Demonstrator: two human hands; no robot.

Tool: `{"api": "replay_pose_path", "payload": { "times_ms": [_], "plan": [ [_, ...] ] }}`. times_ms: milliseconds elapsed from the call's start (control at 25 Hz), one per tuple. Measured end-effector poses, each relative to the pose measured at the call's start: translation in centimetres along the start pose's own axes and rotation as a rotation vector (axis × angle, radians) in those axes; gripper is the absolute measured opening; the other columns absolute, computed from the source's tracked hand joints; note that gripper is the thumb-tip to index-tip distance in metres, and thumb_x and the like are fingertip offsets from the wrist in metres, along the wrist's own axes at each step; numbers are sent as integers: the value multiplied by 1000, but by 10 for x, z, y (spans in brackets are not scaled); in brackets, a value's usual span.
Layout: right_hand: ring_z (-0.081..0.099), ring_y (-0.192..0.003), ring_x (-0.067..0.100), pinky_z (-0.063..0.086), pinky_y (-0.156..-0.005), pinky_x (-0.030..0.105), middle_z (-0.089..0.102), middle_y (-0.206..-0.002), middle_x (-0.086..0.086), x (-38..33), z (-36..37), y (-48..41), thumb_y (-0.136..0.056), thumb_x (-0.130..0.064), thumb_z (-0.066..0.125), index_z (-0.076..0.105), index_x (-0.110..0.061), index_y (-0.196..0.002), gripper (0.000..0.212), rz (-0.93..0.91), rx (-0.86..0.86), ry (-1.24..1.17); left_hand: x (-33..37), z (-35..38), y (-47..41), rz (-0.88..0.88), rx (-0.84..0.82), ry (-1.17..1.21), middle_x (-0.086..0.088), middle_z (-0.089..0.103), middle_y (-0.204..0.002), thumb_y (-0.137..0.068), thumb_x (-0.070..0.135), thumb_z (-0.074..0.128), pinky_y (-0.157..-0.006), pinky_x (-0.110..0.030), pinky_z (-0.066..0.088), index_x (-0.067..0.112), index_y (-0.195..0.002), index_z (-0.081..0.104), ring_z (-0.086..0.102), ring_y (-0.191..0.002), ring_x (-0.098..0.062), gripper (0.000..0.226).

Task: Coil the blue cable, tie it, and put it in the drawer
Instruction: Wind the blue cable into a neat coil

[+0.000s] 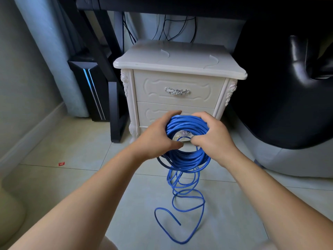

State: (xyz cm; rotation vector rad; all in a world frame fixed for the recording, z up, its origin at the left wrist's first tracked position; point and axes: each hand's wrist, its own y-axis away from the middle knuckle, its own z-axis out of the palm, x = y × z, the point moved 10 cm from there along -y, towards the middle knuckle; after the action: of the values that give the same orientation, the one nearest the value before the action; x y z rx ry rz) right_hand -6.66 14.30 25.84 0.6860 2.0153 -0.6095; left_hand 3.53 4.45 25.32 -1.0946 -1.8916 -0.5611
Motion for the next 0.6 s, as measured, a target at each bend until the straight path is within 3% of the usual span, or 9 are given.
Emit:
{"api": "replay_pose_path", "payload": {
  "times_ms": [80,160,280,440,520,600],
  "plan": [
    [61,-71,3,45,-66,19,67,-87,-9,-3,-1,2,-69,6,68,62,-34,-96,49,-1,-1,-66,-1,-4,-1,-5,85,22,9,64,-85,-79,5,71,-58,-8,44,24,-119,58,55,-62,1,46],
    [62,-72,1,47,-68,20,68,-92,-7,-2,-1,3,-72,5,68,64,-26,-107,46,18,6,-155,-5,-8,-1,-46,178,88,7,60,-71,-79,3,65,-59,-19,45,18,-101,61,53,-60,-8,27],
    [65,-79,7,53,-78,28,67,-101,-6,1,-3,0,-74,-10,73,59,-34,-119,53,61,-20,-190,-11,-10,-2,-109,227,229,7,58,-67,-77,0,63,-67,-35,50,17,-95,63,52,-61,-14,25],
    [71,-96,16,53,-89,33,69,-108,-10,10,3,-1,-72,-33,80,54,-35,-130,63,136,-172,-237,-20,-8,-1,-218,253,353,1,52,-65,-78,-1,61,-61,-31,44,10,-94,63,48,-58,-19,20],
    [72,-95,21,54,-88,36,69,-106,-7,13,7,2,-68,-36,82,51,-35,-132,70,168,-226,-347,-28,-12,0,-284,308,457,-2,50,-65,-78,-1,60,-60,-31,43,10,-92,63,47,-57,-20,18],
    [71,-96,15,56,-83,34,67,-106,-7,16,16,5,-62,-37,82,47,-38,-134,80,190,-262,-403,-40,-18,3,-362,394,581,-3,47,-64,-78,1,58,-61,-32,40,12,-84,60,46,-59,-21,13]
  ]
}}
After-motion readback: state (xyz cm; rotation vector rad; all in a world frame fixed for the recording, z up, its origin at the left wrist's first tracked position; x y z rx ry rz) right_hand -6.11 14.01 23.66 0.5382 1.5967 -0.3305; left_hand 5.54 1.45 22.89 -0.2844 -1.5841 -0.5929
